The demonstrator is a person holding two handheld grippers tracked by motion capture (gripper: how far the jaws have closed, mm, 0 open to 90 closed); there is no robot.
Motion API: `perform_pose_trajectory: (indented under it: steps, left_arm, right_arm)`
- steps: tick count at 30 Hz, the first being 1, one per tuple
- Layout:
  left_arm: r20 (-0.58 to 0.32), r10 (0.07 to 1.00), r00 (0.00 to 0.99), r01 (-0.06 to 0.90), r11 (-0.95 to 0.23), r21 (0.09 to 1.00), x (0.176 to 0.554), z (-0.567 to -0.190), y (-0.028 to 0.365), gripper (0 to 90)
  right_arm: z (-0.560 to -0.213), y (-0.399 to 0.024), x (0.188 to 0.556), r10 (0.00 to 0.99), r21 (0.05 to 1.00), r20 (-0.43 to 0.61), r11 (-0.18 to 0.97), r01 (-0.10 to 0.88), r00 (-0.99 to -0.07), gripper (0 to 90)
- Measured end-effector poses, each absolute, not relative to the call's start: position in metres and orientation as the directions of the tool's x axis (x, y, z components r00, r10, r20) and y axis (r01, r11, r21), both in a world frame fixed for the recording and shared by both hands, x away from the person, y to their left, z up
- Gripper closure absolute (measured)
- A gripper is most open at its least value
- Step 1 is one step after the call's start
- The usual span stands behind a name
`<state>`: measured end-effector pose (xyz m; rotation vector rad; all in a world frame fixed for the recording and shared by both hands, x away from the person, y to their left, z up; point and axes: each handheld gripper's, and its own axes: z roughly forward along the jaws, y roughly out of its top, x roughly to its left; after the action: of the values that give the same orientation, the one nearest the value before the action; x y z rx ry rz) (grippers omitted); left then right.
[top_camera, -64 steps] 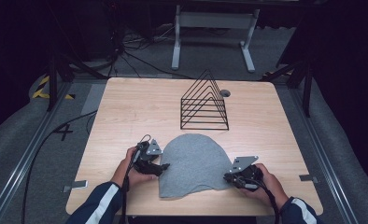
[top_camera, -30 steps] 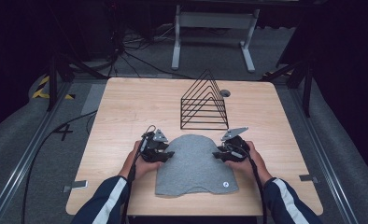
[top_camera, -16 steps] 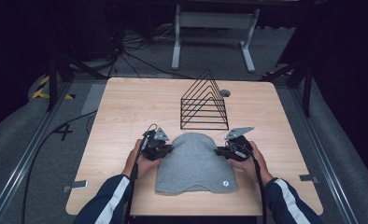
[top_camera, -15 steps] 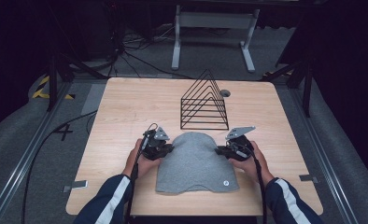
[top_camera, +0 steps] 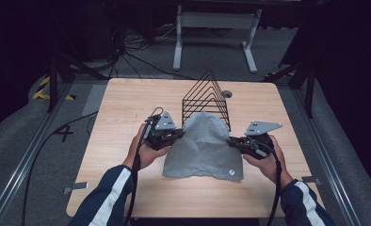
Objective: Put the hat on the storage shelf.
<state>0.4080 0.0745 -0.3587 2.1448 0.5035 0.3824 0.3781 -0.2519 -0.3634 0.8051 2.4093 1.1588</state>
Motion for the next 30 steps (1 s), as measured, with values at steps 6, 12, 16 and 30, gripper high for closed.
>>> perform_pose_trajectory:
  steps: [6, 12, 16, 30]
  left_arm:
    - [0.139, 0.471, 0.871, 0.163, -0.546, 0.822, 0.410, -0.331, 0.073, 85.9]
    - [0.179, 0.456, 0.872, 0.111, -0.540, 0.834, 0.418, -0.300, 0.068, 86.0]
    - [0.189, 0.455, 0.870, 0.095, -0.532, 0.841, 0.423, -0.285, 0.064, 86.0]
    - [0.217, 0.481, 0.849, 0.054, -0.488, 0.871, 0.452, -0.224, 0.060, 86.1]
  right_arm:
    - [-0.336, -0.257, 0.376, 0.633, 0.815, -0.107, 0.498, 0.297, -0.767, 85.1]
    - [-0.303, -0.263, 0.383, 0.649, 0.837, -0.143, 0.482, 0.258, -0.748, 85.1]
    - [-0.289, -0.263, 0.388, 0.654, 0.846, -0.156, 0.475, 0.241, -0.740, 85.1]
    - [-0.221, -0.267, 0.410, 0.698, 0.881, -0.202, 0.435, 0.183, -0.687, 85.2]
